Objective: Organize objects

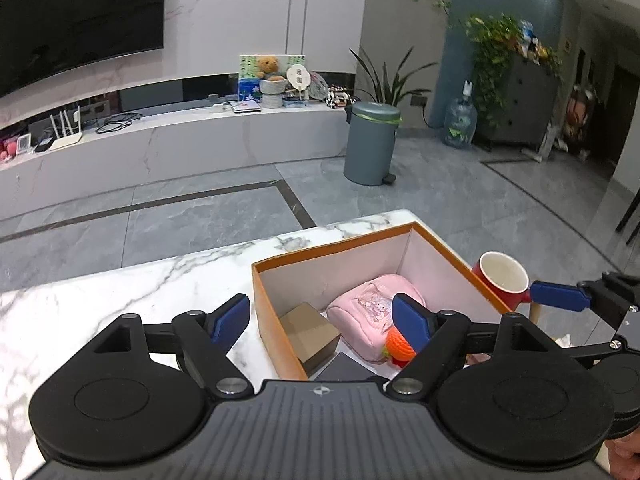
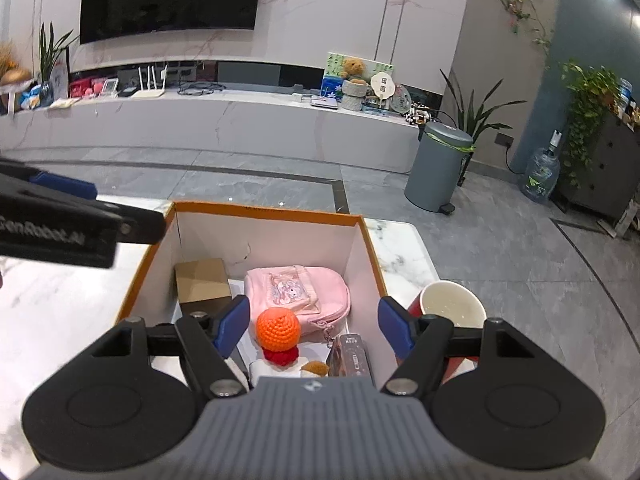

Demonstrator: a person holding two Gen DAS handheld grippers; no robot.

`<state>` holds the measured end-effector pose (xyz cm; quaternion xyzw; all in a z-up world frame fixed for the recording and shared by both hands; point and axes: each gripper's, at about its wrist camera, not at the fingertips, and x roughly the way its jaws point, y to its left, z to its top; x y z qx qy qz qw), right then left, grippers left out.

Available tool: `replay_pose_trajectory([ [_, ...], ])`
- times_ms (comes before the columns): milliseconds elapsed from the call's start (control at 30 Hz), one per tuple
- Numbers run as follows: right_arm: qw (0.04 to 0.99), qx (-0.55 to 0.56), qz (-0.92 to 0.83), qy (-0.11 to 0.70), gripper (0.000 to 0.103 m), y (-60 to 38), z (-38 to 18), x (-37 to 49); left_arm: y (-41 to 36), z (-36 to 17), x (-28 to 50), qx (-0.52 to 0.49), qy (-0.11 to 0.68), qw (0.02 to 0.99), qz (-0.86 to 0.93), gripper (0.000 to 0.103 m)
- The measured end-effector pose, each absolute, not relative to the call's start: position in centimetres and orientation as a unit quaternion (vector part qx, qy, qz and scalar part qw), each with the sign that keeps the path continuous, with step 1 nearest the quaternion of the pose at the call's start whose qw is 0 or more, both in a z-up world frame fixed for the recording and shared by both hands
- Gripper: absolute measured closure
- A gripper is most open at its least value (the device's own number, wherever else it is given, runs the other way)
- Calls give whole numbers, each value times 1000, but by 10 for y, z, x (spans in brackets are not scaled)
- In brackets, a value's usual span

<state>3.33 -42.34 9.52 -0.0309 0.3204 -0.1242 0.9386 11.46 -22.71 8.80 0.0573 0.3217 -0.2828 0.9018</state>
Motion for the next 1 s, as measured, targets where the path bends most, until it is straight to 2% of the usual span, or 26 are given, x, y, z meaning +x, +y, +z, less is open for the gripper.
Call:
replay_pose_trajectory([
  [200,942,-15,-125,312,30,-419,107,13,-215,87,100,34,324,901,-286,9],
  [267,942,-8,-125,310,25,-418,109,5,-212,86,94,30,325,901,-286,9],
  [300,943,-5,-125,309,19,-417,110,1,-211,86,91,30,324,902,-284,9],
  [333,943,-2,-123,308,16,-417,112,-4,-210,84,87,31,326,902,-281,8],
  [1000,932,43,-127,338,14,-408,85,-49,-207,49,32,67,392,894,-205,7],
])
